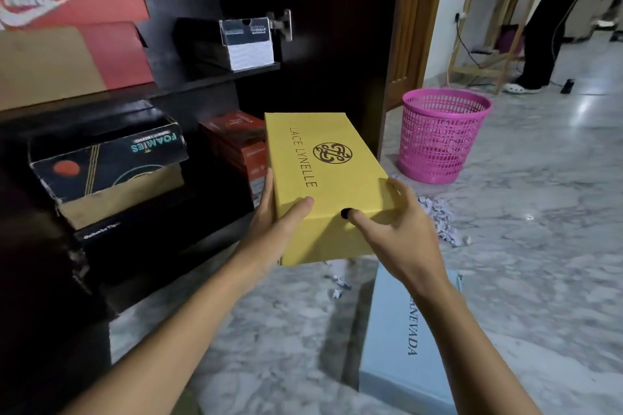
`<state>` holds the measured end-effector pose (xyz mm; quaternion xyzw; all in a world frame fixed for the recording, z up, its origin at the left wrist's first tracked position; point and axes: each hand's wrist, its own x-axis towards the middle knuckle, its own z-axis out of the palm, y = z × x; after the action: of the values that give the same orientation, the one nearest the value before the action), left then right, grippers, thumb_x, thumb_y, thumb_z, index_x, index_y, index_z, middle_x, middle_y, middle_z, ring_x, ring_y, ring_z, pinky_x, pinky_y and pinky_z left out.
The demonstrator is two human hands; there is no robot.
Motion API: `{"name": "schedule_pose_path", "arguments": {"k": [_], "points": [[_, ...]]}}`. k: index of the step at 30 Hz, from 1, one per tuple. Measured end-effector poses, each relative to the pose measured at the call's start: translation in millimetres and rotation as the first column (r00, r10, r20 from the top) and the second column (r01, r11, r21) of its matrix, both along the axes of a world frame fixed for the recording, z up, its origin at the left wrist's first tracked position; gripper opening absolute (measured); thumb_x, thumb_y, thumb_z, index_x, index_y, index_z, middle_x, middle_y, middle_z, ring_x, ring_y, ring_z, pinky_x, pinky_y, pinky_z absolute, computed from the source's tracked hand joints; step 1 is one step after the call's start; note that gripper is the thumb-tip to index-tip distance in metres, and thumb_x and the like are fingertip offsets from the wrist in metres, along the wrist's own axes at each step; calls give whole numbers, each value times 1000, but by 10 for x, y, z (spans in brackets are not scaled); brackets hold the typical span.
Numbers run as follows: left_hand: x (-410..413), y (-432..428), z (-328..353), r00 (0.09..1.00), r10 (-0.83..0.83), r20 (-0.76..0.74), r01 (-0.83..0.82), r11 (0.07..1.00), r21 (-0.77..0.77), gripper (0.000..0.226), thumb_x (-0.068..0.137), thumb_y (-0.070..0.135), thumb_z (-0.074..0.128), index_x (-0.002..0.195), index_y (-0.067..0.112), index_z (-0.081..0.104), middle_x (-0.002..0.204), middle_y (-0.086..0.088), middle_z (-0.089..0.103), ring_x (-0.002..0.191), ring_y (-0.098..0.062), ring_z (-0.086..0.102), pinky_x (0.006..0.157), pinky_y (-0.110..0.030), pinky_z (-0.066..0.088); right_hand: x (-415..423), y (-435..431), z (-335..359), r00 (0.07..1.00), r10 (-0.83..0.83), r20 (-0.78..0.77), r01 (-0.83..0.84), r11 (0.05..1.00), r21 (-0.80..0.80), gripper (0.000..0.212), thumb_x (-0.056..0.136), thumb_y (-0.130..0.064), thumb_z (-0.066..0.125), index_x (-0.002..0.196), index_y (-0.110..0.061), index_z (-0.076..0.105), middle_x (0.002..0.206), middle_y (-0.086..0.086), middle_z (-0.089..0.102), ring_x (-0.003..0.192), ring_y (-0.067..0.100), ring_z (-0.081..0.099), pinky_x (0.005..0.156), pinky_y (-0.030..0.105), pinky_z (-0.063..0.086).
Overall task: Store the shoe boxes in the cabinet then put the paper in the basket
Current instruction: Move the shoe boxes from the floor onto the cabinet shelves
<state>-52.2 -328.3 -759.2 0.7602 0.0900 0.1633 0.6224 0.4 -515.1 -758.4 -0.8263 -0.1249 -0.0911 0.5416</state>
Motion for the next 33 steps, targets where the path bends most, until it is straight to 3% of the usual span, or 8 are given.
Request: {"name": "schedule_pose_path", "arguments": {"k": [3,7,14,17,20,23,31,33], "points": [[146,146,211,995,42,92,-42,999,1,88,82,53,65,150,52,10,144,27,43,130,3,44,110,-28,33,187,159,249,998,26,54,-28,999,35,81,69,-51,80,139,-32,45,102,-18,60,95,8,61,85,34,52],[397,403,627,987,67,148,-70,997,17,98,65,74,63,143,63,4,144,30,42,135,-2,40,115,-40,30,476,409,663,988,50,148,-64,994,86,75,74,-41,82,139,-28,47,98,-27,51,89,-4,56,83,37,57],[761,969,1657,967,129,220,-137,990,22,89,80,56,63,149,52,7,144,27,39,132,-1,41,107,-27,31,866,1045,1712,972,79,223,-99,992,80,72,76,-41,80,138,-27,46,99,-23,52,88,-2,56,69,15,49],[830,1199,2092,962,168,214,-173,985,1,95,73,58,60,151,49,6,147,19,37,133,-7,41,110,-30,32,937,1295,2184,971,95,220,-103,994,23,74,77,-46,78,140,-27,43,113,-6,52,98,12,56,71,20,49],[873,1393,2392,966,168,195,-165,986,-31,89,85,49,63,153,43,6,142,17,40,126,-5,44,98,-23,32,1000,1499,2538,975,100,196,-101,995,-3,76,76,-48,77,140,-27,42,112,-6,55,95,11,57,70,22,48],[947,1520,2525,969,155,194,-144,987,-69,81,92,43,59,154,42,7,141,15,43,119,-5,46,96,-26,36,1121,1617,2728,973,114,202,-111,993,-24,77,76,-48,78,140,-24,42,95,-18,51,83,1,55,65,20,48],[1437,1727,2516,972,209,105,-198,974,-110,94,73,62,61,148,54,7,144,-2,44,121,-22,54,103,-45,45,1698,1838,2771,978,142,152,-132,988,-76,74,77,-48,79,138,-23,44,95,-16,49,81,3,54,67,23,48],[1608,1778,2474,969,232,83,-220,967,-126,91,74,61,61,148,54,9,144,-3,45,119,-23,55,101,-45,47,1899,1925,2739,982,144,126,-135,988,-79,75,76,-49,79,138,-24,45,107,-8,53,88,8,55,75,28,51]]}}
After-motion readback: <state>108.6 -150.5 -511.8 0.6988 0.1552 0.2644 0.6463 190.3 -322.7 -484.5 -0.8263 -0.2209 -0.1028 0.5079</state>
